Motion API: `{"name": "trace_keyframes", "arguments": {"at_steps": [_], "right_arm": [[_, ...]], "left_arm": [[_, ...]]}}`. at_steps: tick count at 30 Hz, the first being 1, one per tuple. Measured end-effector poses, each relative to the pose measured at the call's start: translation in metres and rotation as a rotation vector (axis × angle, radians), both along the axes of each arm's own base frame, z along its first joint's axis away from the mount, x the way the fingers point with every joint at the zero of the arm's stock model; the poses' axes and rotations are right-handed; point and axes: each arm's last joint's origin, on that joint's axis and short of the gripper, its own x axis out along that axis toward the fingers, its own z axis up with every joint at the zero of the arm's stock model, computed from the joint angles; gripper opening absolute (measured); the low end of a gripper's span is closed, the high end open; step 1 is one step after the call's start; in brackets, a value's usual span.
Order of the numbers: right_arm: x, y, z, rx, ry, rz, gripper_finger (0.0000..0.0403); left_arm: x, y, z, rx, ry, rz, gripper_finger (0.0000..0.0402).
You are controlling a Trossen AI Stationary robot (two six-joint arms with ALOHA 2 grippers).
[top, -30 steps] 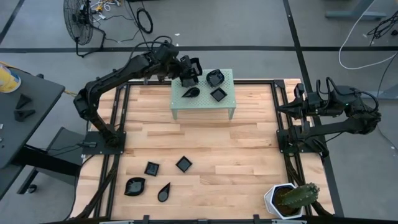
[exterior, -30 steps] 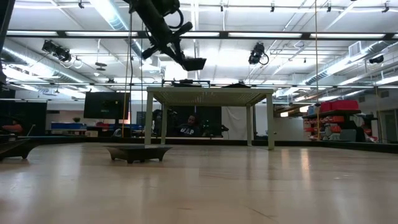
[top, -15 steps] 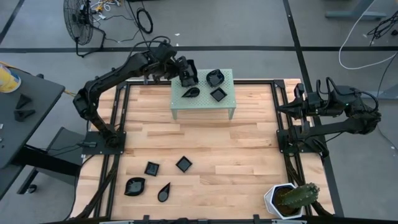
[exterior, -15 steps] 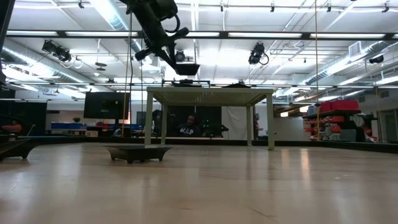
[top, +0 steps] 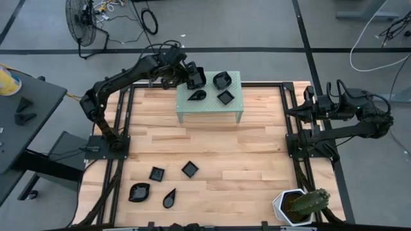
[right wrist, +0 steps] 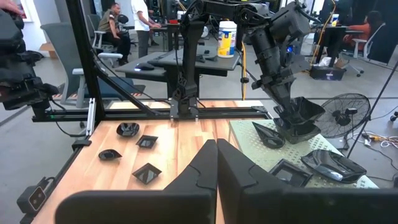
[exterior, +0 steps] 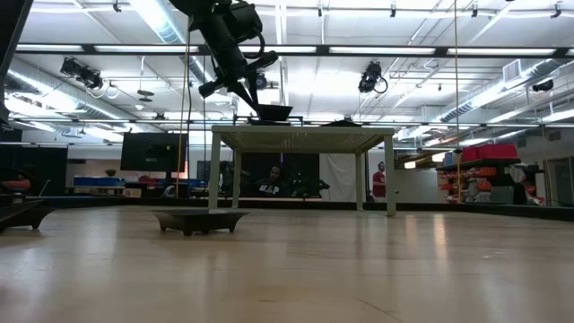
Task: Pick & Place Mini shaped plates
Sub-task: Stack the distorted square plate on top of the distorted square plate on the shelf
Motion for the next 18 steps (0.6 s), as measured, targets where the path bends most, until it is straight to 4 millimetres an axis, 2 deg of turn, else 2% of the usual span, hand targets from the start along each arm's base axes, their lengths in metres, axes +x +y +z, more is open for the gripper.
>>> {"name": "trace_keyframes", "arguments": {"at_steps": [9, 18], "right_arm": [[0.0000, 0.0000, 0.0000, 0.000, 0.000, 0.000, 0.0004], [0.0000, 0.0000, 0.0000, 0.000, 0.000, 0.000, 0.0004]], "left_arm": [[0.0007, 0.0014, -0.0024, 0.016, 0.022, 0.007, 0.0027], [-0.0006, 0.0032, -0.0024, 0.016, 0.021, 0.015, 0.0093]]}}
